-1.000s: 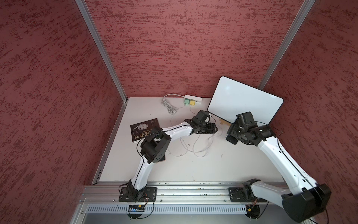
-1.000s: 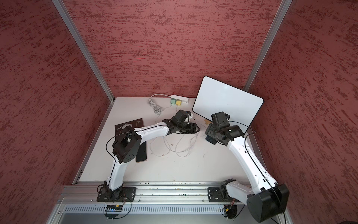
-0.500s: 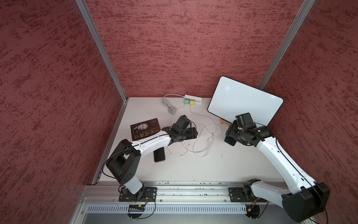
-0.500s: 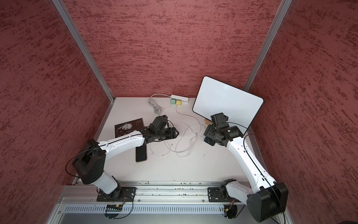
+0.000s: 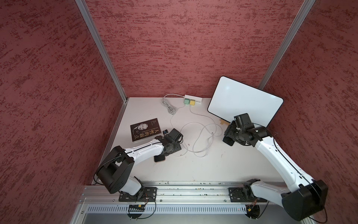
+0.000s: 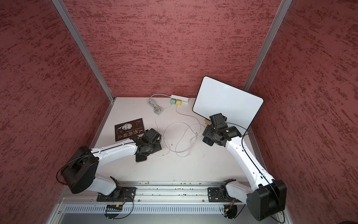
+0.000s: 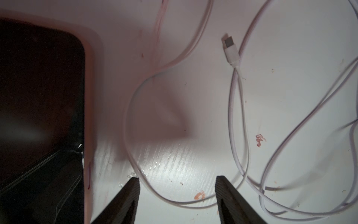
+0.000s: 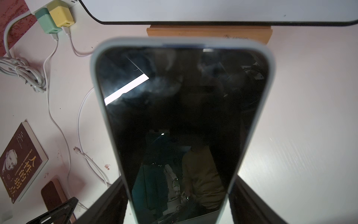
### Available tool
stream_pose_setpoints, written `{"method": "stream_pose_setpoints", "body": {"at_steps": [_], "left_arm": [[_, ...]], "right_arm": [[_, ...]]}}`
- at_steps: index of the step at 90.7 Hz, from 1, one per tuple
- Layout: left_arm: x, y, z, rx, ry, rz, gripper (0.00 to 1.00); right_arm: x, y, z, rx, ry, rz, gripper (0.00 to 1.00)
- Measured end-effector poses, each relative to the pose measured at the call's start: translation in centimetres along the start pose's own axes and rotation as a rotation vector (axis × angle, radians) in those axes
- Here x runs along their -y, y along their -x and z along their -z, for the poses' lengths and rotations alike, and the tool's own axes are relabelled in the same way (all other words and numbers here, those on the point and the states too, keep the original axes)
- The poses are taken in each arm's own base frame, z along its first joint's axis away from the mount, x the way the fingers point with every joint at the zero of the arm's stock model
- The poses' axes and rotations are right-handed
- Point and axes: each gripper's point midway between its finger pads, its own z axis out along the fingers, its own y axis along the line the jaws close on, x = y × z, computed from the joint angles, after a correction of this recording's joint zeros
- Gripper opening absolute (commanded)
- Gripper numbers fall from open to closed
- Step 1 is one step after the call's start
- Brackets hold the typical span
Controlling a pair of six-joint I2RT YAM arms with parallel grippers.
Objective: Unplug the charging cable from the phone
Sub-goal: Move the charging cable to the center of the board.
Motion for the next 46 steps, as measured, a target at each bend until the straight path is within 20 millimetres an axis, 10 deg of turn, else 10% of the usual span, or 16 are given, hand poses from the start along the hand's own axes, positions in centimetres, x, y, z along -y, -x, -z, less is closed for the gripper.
{"method": "stream_pose_setpoints", "body": {"at_steps": [46], "left_arm": [[-0.9,-0.3,-1.5,-0.025,0.089,0.056,0.63]], "right_arm": [[-0.1,0.0,0.0,0.002,0.003,-0.007,0.25]]}}
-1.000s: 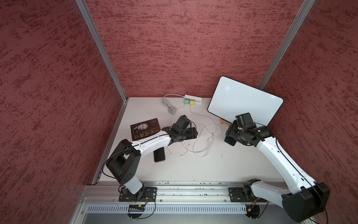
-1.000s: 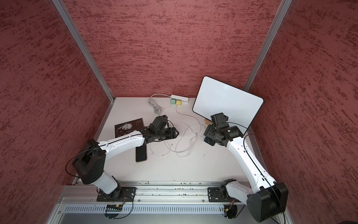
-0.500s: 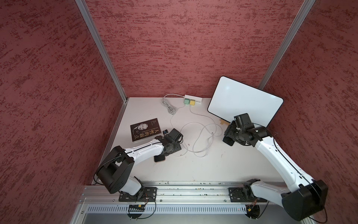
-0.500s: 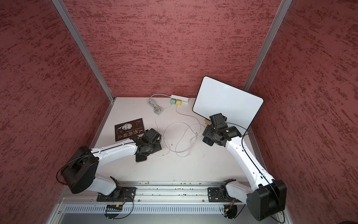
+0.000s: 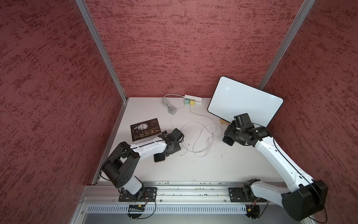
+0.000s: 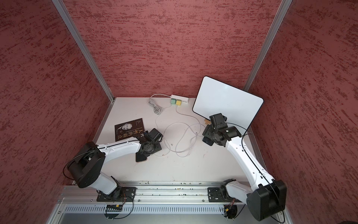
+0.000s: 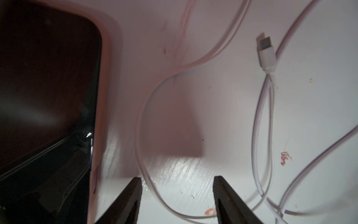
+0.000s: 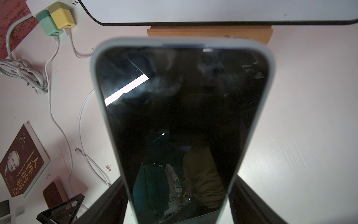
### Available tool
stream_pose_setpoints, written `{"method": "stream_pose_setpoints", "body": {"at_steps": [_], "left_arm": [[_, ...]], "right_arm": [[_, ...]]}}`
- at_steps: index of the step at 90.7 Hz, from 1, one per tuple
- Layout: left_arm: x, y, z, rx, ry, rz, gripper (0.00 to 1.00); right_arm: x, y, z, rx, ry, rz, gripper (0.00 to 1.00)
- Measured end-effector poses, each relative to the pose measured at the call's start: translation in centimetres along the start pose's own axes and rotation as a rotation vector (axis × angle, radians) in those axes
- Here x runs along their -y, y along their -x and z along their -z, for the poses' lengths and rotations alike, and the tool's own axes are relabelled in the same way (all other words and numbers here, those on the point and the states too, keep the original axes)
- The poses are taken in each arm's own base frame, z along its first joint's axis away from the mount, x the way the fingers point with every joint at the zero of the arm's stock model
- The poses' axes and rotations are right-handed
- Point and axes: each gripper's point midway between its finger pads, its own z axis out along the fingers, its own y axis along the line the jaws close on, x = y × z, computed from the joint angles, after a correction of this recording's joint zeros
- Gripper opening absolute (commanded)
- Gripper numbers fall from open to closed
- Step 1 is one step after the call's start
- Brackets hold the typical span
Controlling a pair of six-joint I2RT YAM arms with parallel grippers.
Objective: Unplug the charging cable from the phone
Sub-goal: Move the charging cable to the center of the board.
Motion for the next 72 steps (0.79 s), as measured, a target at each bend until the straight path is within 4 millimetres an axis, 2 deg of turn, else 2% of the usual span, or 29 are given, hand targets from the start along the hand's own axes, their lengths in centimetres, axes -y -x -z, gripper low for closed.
{"method": "stream_pose_setpoints", "body": {"at_steps": [15,29,39,47,55,62,72], "left_arm": [[-0.1,0.1,-0.2,-0.002,0.008,0.011,0.62],[-0.2,0.3,-0.3,-0.004,0.009,0.026,0.47],[-0.3,0.3,-0.8,-0.012,0.022,0.032,0.45],[0.2,0.5,-1.0,-0.015,0.014,0.032,0.36],[0.6,0.5,-1.2,-0.022,0.007,0.031,0.23],[1.2,0.6,-1.4,-0.028,0.001,0.018,0.18],[2.7,0.9,-1.7,-0.038,-0.017,0.0,0.15]], "right_arm": [[0.0,0.0,0.0,0.0,0.0,0.0,0.26],[0.0,0.0,0.0,0.001,0.0,0.0,0.26],[0.0,0.0,0.0,0.0,0.0,0.0,0.26],[0.0,0.0,0.0,0.001,0.0,0.0,0.26],[0.0,0.0,0.0,0.001,0.0,0.0,0.26],[0.0,0.0,0.0,0.001,0.0,0.0,0.26],[0.0,0.0,0.0,0.001,0.0,0.0,0.26]]}}
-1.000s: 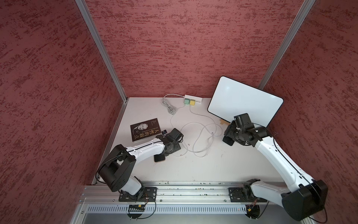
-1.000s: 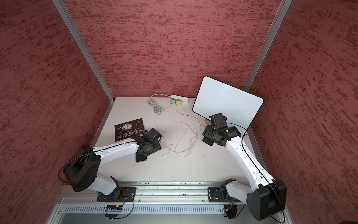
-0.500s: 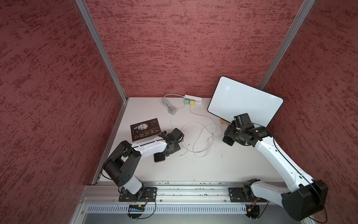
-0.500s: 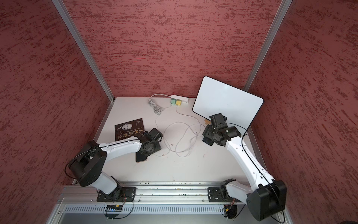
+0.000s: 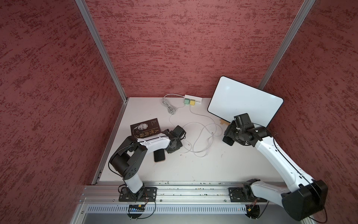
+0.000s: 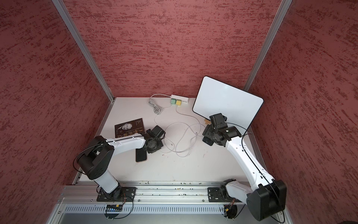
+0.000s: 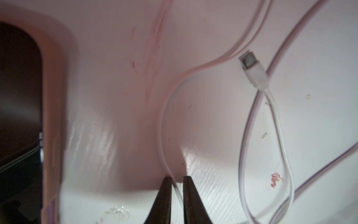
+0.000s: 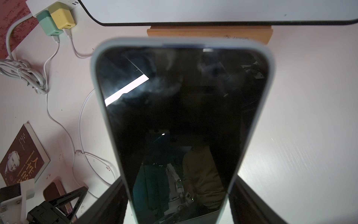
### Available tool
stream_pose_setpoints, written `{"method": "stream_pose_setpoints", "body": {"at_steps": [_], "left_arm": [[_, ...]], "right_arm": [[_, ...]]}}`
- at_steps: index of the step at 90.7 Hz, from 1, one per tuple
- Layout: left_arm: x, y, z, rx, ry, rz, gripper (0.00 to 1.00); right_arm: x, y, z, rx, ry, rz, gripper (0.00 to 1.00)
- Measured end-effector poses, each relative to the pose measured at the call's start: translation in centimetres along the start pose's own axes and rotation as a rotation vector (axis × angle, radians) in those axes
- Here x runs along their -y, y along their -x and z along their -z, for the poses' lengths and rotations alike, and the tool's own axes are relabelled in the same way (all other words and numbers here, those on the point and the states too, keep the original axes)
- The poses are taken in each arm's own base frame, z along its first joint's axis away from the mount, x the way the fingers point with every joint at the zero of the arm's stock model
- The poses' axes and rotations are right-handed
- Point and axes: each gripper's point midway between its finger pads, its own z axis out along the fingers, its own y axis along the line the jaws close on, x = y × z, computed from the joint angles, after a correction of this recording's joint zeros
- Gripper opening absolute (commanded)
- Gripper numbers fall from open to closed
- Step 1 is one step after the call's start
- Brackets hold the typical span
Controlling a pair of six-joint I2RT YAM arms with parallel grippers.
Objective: Unplug the charging cable from the phone
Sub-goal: Move the charging cable to the center of the board.
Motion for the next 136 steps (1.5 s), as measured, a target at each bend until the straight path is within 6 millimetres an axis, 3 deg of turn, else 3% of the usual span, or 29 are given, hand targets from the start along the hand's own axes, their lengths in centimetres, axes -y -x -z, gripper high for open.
{"method": "stream_pose_setpoints", "body": {"at_steps": [23,43,48,62,71,95,117,136], "left_arm": [[6.0,1.5,-1.1,0.0,-0.076,-0.063,0.15],[10.0,2.6,-2.5,-0.006,-0.132,-0.104,0.16],[10.6,2.7,-2.5,-0.008,-0.144,-0.113,0.2],[11.0,2.4,-2.3,-0.016,-0.16,-0.143,0.44],[10.4,2.4,-1.4,-0.007,-0.16,-0.156,0.52],[6.3,3.4,3.0,0.08,-0.155,-0.121,0.55],[-0.7,2.3,0.4,0.019,-0.028,-0.023,0.54],[0.0,2.0,0.1,0.004,-0.063,-0.011,0.49]], "right_arm": [[0.0,0.0,0.0,-0.001,-0.001,-0.001,0.26],[0.1,0.0,0.0,-0.001,-0.002,-0.004,0.26],[0.1,-0.1,0.1,-0.002,-0.003,-0.004,0.26],[0.2,-0.1,0.2,-0.002,-0.003,-0.003,0.26],[0.2,-0.1,0.2,-0.002,-0.003,-0.003,0.26],[0.1,-0.1,0.1,-0.001,-0.001,-0.004,0.26],[0.2,-0.2,-0.2,-0.003,-0.002,-0.007,0.26],[0.3,-0.4,-0.5,-0.009,-0.008,-0.008,0.26]]}}
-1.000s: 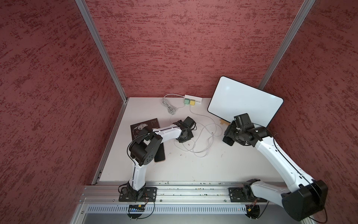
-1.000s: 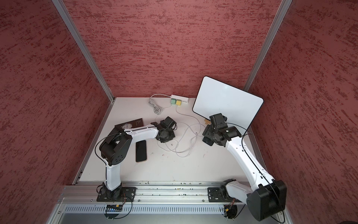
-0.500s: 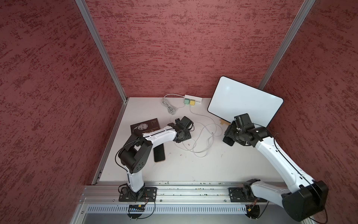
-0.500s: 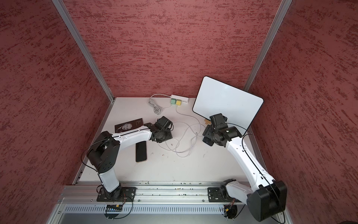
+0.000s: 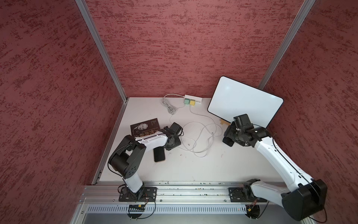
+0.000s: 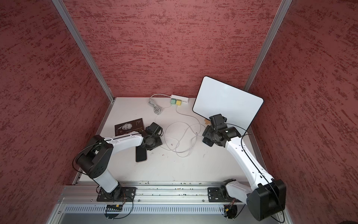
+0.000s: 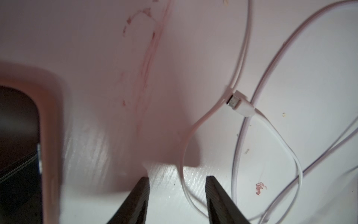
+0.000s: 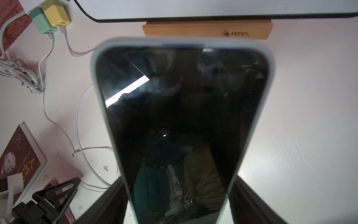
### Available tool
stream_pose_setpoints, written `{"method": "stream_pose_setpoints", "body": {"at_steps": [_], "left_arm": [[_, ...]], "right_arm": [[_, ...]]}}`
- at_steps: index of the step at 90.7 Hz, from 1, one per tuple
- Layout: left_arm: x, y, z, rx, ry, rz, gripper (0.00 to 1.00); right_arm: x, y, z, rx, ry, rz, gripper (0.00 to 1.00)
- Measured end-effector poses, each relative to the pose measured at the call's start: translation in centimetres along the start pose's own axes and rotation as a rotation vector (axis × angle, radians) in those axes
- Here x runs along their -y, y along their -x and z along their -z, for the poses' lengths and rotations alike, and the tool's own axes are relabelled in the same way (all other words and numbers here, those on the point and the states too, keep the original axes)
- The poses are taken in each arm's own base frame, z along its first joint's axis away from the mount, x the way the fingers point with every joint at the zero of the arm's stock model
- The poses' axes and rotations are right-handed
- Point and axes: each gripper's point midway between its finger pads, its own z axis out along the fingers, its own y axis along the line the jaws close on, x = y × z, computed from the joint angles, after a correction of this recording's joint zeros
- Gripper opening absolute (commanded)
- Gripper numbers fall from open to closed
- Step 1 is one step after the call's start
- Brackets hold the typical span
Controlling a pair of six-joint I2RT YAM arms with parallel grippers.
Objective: Unplug the charging cable from the phone
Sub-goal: Move the charging cable to the center of the board.
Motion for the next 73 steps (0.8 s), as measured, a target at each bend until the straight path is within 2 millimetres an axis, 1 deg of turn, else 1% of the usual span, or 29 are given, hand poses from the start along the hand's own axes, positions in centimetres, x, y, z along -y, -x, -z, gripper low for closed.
{"method": "stream_pose_setpoints", "body": {"at_steps": [5,14,22,23,26,35,50,71,73], "left_arm": [[0.3,0.0,-0.1,-0.001,-0.008,0.004,0.46],[0.9,0.2,-0.4,-0.004,-0.019,0.007,0.35],[1.8,0.2,-0.8,-0.007,-0.027,0.0,0.2],[2.0,0.3,-0.8,-0.006,-0.029,-0.002,0.2],[2.3,0.2,-1.0,-0.009,-0.033,-0.004,0.16],[3.5,-0.2,-1.5,-0.025,-0.046,-0.022,0.0],[6.0,-0.4,-2.2,-0.041,-0.08,-0.054,0.0],[9.4,0.3,-3.2,-0.049,-0.123,-0.083,0.0],[9.7,0.3,-3.2,-0.051,-0.126,-0.084,0.04]], "right_arm": [[0.0,0.0,0.0,0.0,0.0,-0.001,0.26],[0.0,0.0,0.0,0.0,-0.001,-0.003,0.26],[0.0,0.0,0.0,0.0,-0.001,-0.006,0.27],[0.0,0.0,0.0,0.0,-0.001,-0.007,0.27],[0.0,0.0,0.0,0.0,-0.001,-0.009,0.27],[0.0,0.0,0.0,0.0,-0.001,-0.013,0.27],[0.0,0.0,0.0,0.0,-0.002,-0.016,0.28],[0.0,0.0,0.0,-0.001,-0.002,-0.017,0.28],[0.0,0.0,0.0,-0.001,-0.002,-0.017,0.28]]}}
